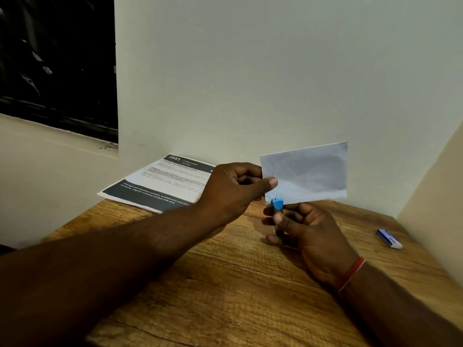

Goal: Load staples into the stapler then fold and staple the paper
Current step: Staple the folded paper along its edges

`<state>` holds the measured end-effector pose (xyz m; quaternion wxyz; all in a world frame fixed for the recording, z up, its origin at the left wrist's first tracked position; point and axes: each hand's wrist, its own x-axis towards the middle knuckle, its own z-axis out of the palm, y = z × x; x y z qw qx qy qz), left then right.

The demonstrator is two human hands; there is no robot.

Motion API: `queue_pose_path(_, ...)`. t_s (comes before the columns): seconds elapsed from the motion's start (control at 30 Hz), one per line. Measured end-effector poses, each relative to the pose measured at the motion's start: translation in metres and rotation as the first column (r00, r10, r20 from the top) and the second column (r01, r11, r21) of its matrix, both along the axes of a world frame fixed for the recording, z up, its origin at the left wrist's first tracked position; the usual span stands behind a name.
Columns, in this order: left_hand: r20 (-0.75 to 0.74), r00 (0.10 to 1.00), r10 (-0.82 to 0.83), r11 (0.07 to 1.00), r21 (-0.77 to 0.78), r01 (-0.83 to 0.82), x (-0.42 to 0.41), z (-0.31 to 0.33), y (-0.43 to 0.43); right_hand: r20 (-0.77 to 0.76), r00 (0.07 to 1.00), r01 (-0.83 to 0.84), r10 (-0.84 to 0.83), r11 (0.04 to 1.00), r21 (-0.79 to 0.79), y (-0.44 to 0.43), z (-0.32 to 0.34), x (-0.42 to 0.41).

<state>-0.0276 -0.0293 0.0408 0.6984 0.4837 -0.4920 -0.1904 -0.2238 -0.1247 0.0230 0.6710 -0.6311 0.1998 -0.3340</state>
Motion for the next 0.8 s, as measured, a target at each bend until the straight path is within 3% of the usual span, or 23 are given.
queue_pose_path(0.8,-0.013,1.0,0.022,1.0,0.021,-0.022,-0.0039,0.0,-0.0003,-0.046,0.994,0.095,-0.1,0.99,-0.101,0.0042,0.005,0.0012)
